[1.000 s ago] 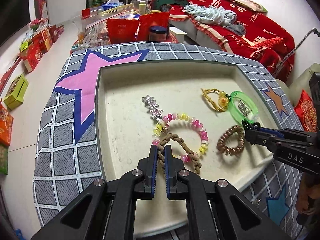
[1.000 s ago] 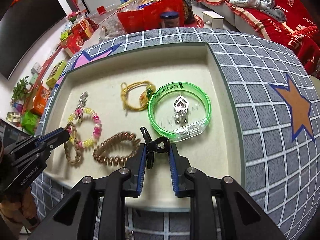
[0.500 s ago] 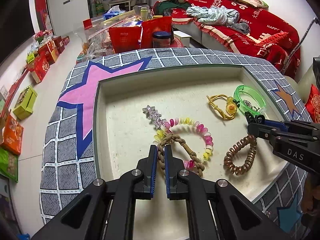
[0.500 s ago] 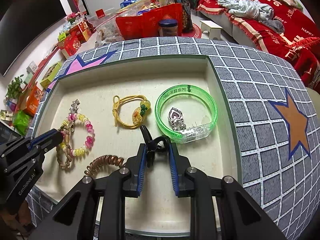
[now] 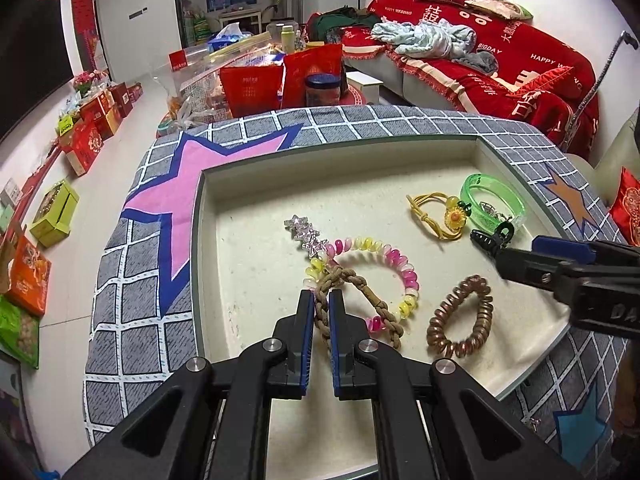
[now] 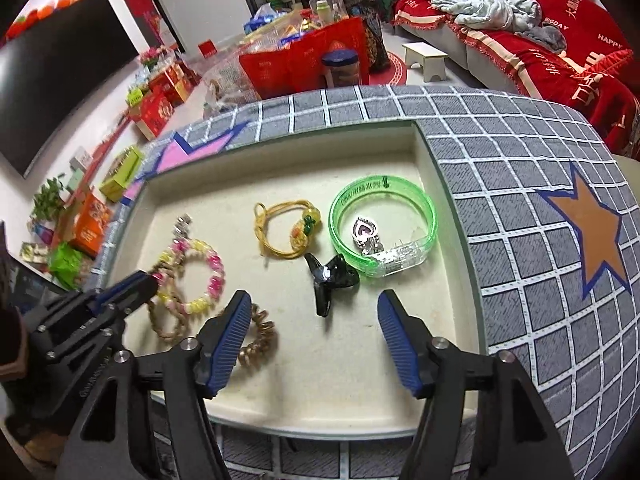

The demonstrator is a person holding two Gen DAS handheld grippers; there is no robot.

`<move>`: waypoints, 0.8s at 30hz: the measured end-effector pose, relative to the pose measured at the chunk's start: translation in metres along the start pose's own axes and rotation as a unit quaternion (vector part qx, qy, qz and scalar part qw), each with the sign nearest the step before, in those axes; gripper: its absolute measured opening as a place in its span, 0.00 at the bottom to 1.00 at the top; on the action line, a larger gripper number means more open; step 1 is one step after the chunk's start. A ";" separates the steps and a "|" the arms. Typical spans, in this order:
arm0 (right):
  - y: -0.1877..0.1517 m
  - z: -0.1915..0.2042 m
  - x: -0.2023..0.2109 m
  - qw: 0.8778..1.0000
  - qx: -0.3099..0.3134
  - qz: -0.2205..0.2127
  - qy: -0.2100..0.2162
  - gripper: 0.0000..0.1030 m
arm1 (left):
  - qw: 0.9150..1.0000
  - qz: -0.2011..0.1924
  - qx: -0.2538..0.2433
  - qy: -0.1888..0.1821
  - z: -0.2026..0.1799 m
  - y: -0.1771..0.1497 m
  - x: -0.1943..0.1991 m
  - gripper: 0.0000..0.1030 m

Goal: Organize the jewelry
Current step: 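Carry the cord bracelet and black hair clip into the tray and open both tools, then withdraw both tools from the tray toward the last items on the table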

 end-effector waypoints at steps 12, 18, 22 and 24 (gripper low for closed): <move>0.003 -0.012 0.023 0.999 -0.029 -0.026 0.013 0.71 | 0.999 -0.023 -0.022 -0.006 -0.012 0.005 0.012 0.24; 0.003 -0.017 0.037 0.999 -0.034 -0.039 0.015 0.71 | 0.999 -0.034 -0.018 -0.012 -0.014 0.010 0.019 0.24; 0.001 -0.019 0.042 0.998 -0.036 -0.045 0.013 0.77 | 0.998 -0.061 -0.006 0.005 -0.012 0.012 0.031 1.00; 0.001 -0.019 0.044 0.998 -0.038 -0.047 0.012 0.77 | 0.998 -0.061 -0.011 0.007 -0.014 0.012 0.034 1.00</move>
Point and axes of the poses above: each gripper's, at about its wrist camera, not at the fingertips, and x roughly against the way its jaws point, z to its left, y to its top, the point moved 6 cm from there along -x, roughly the way its jaws point, and after that the axes turned 13 degrees about -y, right-handed, at the moved point
